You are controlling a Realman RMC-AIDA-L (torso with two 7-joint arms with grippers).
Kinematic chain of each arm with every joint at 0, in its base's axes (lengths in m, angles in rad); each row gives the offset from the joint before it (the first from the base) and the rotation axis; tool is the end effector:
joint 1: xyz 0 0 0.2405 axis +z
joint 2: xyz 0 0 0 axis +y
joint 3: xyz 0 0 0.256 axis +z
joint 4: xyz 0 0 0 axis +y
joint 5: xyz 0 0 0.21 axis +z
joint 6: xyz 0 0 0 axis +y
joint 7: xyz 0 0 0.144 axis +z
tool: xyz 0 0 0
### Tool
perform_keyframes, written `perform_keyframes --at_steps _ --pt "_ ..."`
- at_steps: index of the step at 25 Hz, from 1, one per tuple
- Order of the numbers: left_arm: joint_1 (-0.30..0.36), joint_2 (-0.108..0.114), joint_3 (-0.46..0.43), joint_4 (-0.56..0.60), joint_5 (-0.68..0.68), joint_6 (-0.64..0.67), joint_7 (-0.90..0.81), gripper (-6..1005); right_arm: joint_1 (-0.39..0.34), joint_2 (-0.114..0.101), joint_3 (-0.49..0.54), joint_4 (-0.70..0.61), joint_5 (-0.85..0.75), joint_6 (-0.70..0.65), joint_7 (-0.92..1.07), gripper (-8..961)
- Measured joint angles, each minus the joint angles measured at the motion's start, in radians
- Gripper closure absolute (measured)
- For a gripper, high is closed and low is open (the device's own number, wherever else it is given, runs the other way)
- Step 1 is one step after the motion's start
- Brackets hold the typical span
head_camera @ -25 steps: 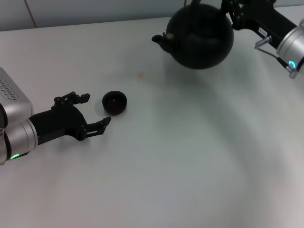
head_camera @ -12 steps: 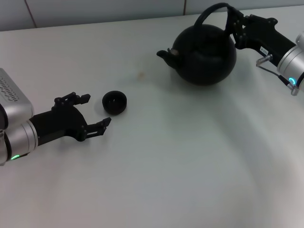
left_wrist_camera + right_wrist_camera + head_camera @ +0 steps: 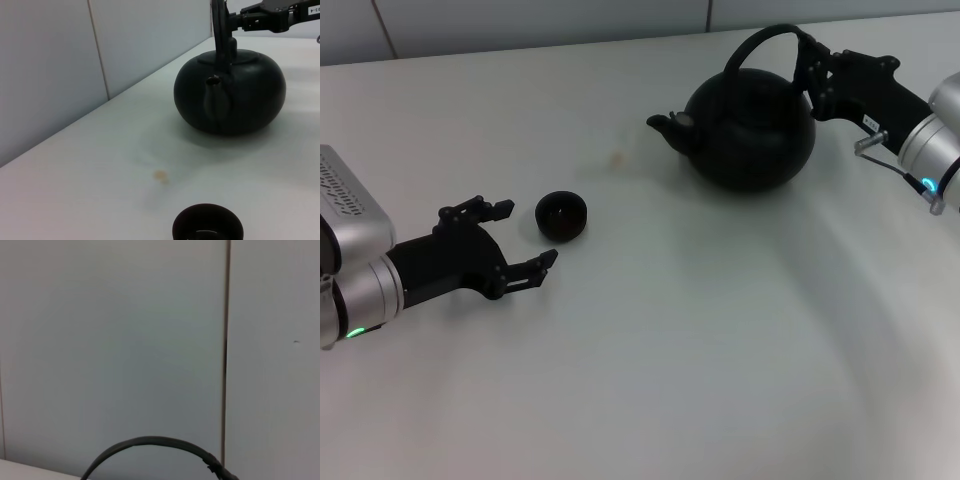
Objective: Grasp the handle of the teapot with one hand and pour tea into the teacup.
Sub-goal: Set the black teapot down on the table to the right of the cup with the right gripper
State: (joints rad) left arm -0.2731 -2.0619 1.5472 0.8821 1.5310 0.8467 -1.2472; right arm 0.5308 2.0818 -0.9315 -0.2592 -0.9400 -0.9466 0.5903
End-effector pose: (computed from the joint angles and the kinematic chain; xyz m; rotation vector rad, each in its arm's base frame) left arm -0.2680 0.3253 -0.0603 -2.5686 -0.3382 -0.2987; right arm 0.3108 0.3799 -0.0073 -1.9090 0.5576 0.6326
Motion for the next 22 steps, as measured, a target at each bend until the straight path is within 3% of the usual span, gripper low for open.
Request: perform_keyframes --at_steps 5,16,22 --pt "0.001 0.001 0.001 0.002 0.0 0.003 -0.005 155 -0.015 0.003 0.0 0.002 0.004 -0.013 0.005 876" --pt "0.003 0.002 -0.007 0.002 0.0 0.009 -0.006 155 -0.092 0.002 0.005 0.004 0.005 -0.187 0.04 673" --pt "0.006 0.003 -0.008 0.003 0.0 0.009 -0.008 155 -0.17 -0.003 -0.037 -0.012 -0.081 -0.397 0.105 393"
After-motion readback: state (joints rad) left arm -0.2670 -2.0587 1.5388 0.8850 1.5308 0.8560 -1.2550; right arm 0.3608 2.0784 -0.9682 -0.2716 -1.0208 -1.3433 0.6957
